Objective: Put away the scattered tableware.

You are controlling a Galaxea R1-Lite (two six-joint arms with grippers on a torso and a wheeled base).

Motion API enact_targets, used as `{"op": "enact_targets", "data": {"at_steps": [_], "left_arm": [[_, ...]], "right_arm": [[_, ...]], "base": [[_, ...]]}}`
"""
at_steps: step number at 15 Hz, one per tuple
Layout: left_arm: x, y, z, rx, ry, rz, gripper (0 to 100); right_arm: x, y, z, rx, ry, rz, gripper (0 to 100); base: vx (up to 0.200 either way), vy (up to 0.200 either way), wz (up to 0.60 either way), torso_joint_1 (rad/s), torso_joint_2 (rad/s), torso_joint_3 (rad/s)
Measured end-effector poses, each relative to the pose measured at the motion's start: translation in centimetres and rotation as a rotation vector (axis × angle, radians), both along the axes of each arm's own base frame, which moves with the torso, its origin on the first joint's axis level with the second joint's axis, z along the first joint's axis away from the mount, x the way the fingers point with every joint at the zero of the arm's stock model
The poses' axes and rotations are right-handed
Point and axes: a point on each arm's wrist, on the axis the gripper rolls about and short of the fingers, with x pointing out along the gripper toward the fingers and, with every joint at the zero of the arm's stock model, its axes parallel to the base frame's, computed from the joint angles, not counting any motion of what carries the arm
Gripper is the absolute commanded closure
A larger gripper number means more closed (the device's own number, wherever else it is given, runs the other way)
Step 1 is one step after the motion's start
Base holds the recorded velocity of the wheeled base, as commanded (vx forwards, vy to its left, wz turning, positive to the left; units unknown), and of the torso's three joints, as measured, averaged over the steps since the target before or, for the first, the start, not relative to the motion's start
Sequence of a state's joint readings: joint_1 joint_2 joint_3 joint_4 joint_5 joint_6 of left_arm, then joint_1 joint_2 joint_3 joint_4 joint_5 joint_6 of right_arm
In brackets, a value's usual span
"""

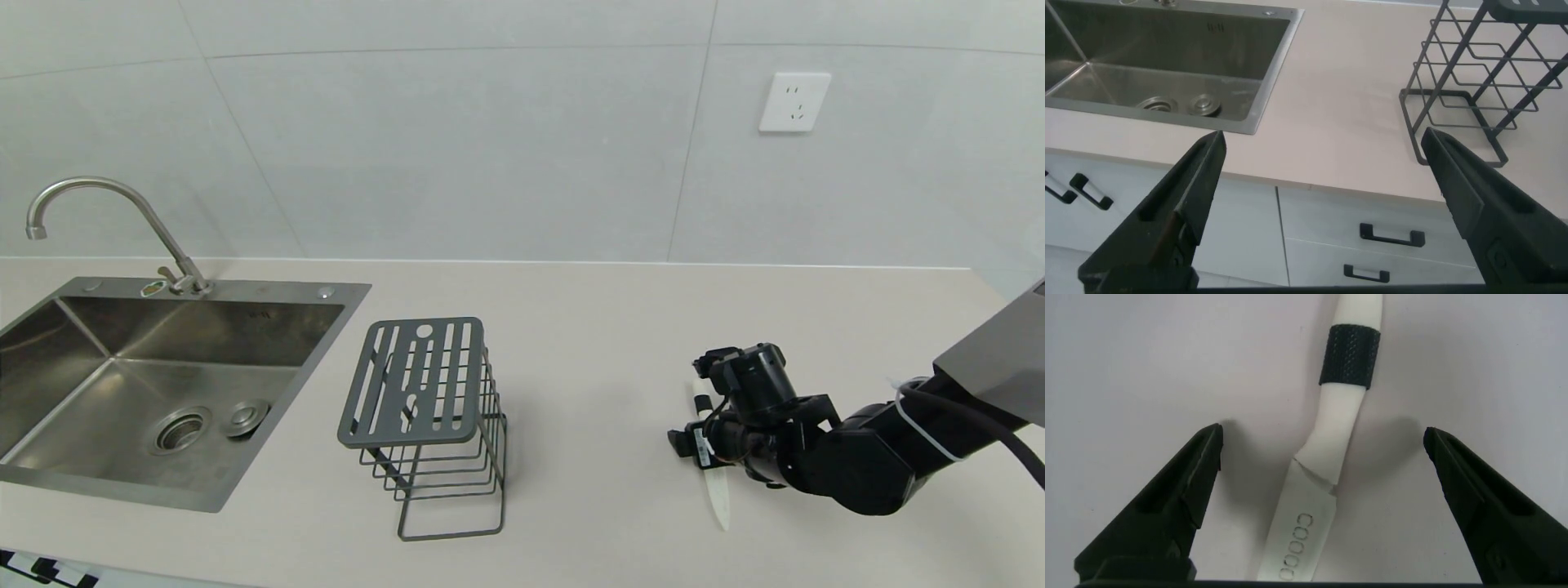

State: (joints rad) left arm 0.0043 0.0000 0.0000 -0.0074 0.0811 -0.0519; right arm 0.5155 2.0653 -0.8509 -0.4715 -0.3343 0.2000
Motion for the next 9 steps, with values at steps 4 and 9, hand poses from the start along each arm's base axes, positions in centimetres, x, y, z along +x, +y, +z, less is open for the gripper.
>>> {"op": "enact_targets", "data": {"at_steps": [4, 9], "left_arm": [[0.00, 0.00, 0.00, 0.000, 0.000, 0.000, 0], [0.00, 0.00, 0.00, -0.001, 0.000, 0.000, 0]], "right_arm": [[-0.64, -0.28, -0.68, -0.012, 0.025, 0.002, 100], [-0.80, -0.45, -0.63, -0.020, 0.031, 0.002, 100]], "base": [[0.000, 0.000, 0.00, 0.000, 0.00, 0.000], [0.000, 0.000, 0.00, 0.000, 0.00, 0.000]]}}
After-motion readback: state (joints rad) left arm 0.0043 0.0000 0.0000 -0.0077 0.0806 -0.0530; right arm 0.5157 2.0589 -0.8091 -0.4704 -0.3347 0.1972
